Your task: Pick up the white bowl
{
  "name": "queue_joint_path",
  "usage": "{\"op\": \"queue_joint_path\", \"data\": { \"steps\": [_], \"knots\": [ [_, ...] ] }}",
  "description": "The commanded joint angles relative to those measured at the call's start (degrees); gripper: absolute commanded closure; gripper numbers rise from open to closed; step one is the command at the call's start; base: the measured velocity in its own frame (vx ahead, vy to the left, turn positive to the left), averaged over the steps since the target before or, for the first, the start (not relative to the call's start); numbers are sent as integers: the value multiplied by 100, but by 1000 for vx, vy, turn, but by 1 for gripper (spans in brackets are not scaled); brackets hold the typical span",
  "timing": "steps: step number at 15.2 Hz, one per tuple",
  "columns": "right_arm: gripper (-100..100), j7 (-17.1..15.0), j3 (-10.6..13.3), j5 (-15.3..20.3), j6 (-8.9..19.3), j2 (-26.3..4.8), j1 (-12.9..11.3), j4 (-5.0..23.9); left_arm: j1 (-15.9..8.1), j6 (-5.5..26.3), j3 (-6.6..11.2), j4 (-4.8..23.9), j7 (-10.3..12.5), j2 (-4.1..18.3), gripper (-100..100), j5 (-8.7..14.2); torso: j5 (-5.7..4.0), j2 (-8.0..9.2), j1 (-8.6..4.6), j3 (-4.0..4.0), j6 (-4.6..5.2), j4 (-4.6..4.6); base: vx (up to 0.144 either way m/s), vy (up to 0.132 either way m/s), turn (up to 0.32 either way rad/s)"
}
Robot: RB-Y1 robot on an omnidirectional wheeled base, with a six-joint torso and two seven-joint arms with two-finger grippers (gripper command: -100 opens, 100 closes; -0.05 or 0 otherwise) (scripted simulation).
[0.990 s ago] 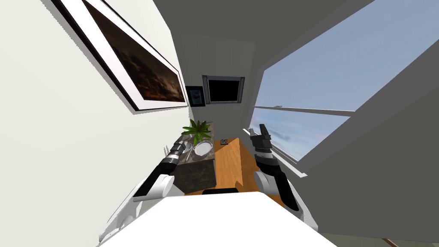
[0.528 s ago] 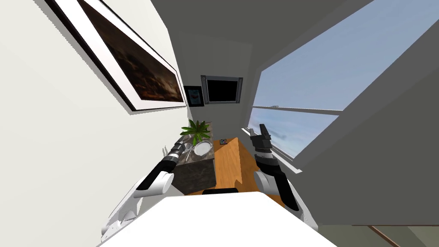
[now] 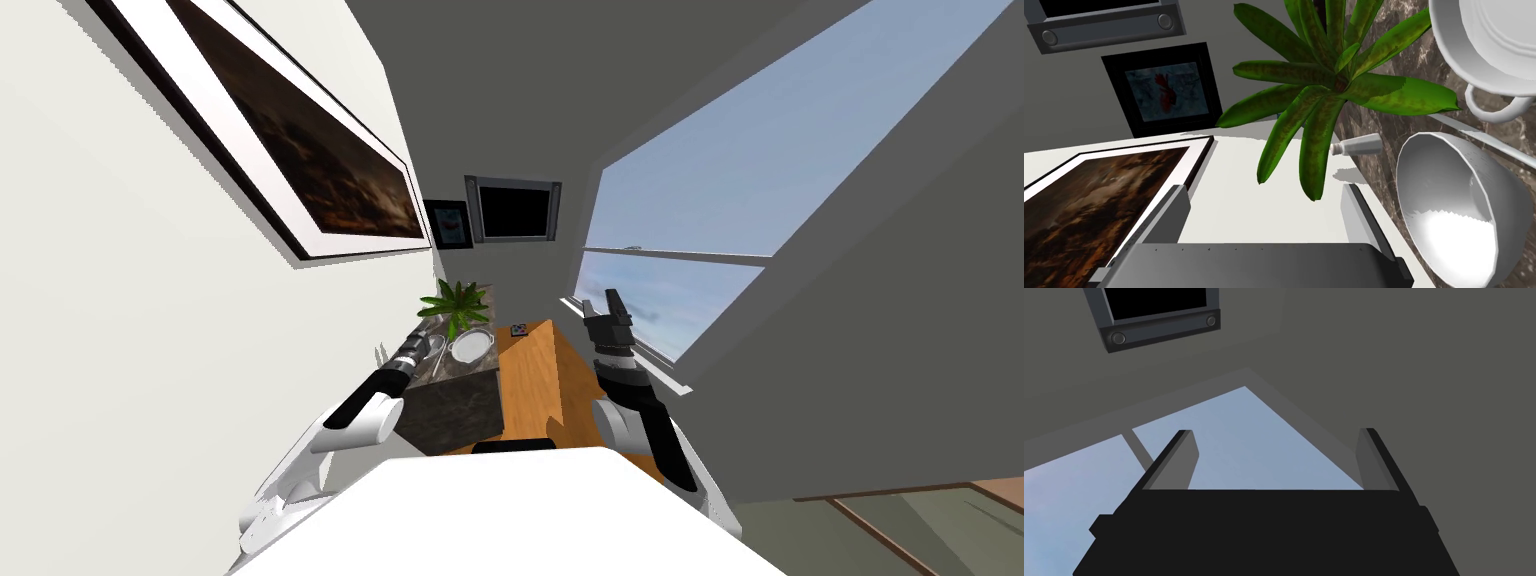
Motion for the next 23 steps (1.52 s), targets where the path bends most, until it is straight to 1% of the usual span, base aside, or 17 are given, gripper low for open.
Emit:
{"op": "queue_joint_path", "data": {
  "steps": [1,2,3,5,6,7,9,10,12,13,15,16,17,19,20,22,23],
  "knots": [
    [0,0,0,0,0,0,0,0,-56,286,36,53,60,4,-100,13,0,0,0,0,0,0,-14,21,-72],
    [0,0,0,0,0,0,0,0,-56,386,36,53,60,4,-100,13,0,0,0,0,0,0,-11,18,-30],
    [0,0,0,0,0,0,0,0,-138,529,106,104,148,34,-100,53,0,0,-1,0,-1,0,-12,20,-78],
    [0,0,0,0,0,0,0,0,-138,762,106,104,148,34,-100,53,0,0,1,0,0,0,-13,20,-60],
    [0,0,0,0,0,0,0,0,-138,762,106,104,148,34,-100,53,0,0,1,0,-2,0,-8,10,1],
    [0,0,0,0,0,0,0,0,-222,965,176,155,235,61,-100,93,0,-1,-2,0,-2,0,-9,13,-68],
    [0,0,0,0,0,0,0,0,-222,1139,176,155,235,61,-100,93,0,-1,-1,-1,0,0,-11,17,-66],
    [0,0,0,0,0,0,0,0,-306,1294,247,206,324,84,-100,132,0,-1,-1,-1,-1,0,-10,18,-72],
    [0,0,0,0,0,0,0,0,-306,1515,247,206,324,84,-100,132,0,-1,1,-1,0,0,-11,21,-61],
    [0,0,0,0,0,0,0,0,-390,1648,317,257,411,104,-100,171,0,-1,0,-1,-2,0,-13,19,-81],
    [0,0,0,0,0,0,0,0,-390,1887,317,257,411,104,-100,171,0,-1,1,0,0,0,-11,20,-57],
    [0,0,0,0,0,0,0,0,-390,1891,317,257,411,104,-100,171,0,-1,0,-1,-2,0,-5,10,5],
    [0,0,0,0,0,0,1,0,-474,2085,387,307,499,121,-100,210,0,-2,-2,-1,-2,-1,-9,13,-60],
    [0,0,0,0,0,0,0,0,-474,2263,387,307,499,121,-100,210,0,-2,-1,-1,0,0,-8,18,-65],
    [0,0,0,0,0,0,0,0,-558,2407,456,357,585,135,-100,247,0,-3,-1,-1,-1,-1,-7,18,-81],
    [0,0,0,0,0,0,0,0,-558,2630,456,357,585,135,-100,247,0,-3,0,-2,-1,-1,-8,20,-55],
    [0,0,0,0,0,0,0,0,-641,2764,524,406,670,146,-100,284,0,-3,0,-1,-2,-1,-5,21,-70]
  ]
}}
